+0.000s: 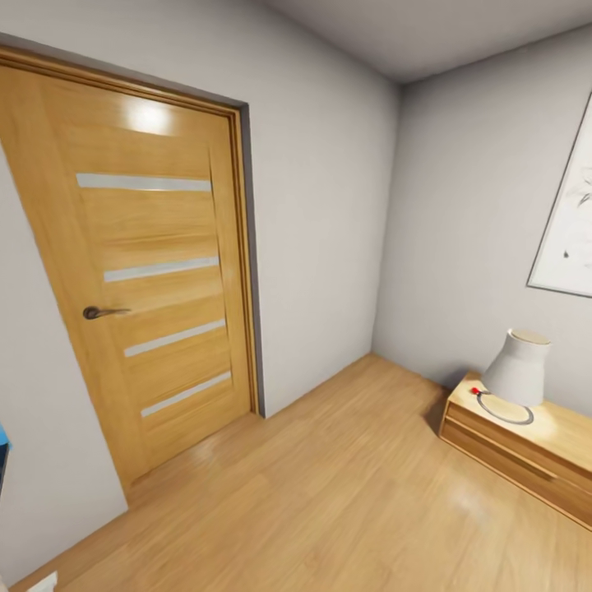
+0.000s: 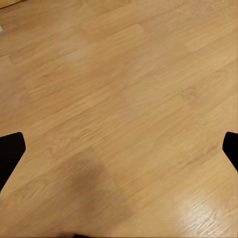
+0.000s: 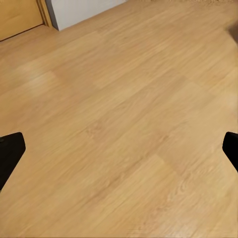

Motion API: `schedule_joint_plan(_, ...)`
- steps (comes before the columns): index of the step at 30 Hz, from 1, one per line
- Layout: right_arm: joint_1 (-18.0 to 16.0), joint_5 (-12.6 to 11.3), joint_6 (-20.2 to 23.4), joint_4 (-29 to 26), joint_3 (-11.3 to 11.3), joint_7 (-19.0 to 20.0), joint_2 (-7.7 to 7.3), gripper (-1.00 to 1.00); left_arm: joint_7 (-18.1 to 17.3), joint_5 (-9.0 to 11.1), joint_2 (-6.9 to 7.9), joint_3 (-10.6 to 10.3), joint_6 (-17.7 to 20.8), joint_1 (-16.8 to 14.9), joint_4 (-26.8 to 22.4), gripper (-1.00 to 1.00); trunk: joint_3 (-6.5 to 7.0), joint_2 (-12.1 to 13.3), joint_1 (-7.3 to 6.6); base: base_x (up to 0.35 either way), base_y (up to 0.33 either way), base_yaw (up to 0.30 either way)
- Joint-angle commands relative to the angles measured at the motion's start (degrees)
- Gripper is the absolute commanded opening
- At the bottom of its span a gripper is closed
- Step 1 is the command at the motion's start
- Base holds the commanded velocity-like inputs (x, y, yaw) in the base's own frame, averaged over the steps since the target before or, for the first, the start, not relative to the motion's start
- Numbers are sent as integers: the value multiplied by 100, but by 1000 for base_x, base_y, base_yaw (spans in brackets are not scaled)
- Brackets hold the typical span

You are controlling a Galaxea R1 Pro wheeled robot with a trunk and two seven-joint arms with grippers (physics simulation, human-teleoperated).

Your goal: In the bedroom, organize the workspace by keeping the computer under the desk, ensuring the monitor is on the desk, placing the keyboard on the desk next to the monitor, placing the mouse on the desk next to the keyboard, moving the folder from the swivel chair onto the desk next to the mouse, stacking the notebook on top of the folder with the pen on top of the notebook, and positioning the swivel chair next to the desk.

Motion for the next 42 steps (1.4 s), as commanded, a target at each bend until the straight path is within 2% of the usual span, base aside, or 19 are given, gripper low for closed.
schedule_joint_plan(1, -2, 61, -8, 5, -3, -52, 2, 100, 2, 32, 1, -2, -20, -2, 5, 100, -1, -2, 5, 334, 0, 0)
schedule_joint_plan(11, -2, 54, -1, 5, -9, -52, 2, 100, 2, 32, 5, -2, -20, -2, 5, 100, -22, -2, 5, 334, 0, 0)
schedule_joint_plan(32, -2, 54, 13, 10, -12, -52, 2, 100, 2, 36, 40, -2, -20, -1, 12, 100, -211, -2, 5, 334, -19, 1)
schedule_joint_plan(42, -2, 53, 17, 14, -12, -59, 2, 100, 2, 39, 40, 1, -20, -2, 134, 100, -292, -2, 5, 279, -119, 140)
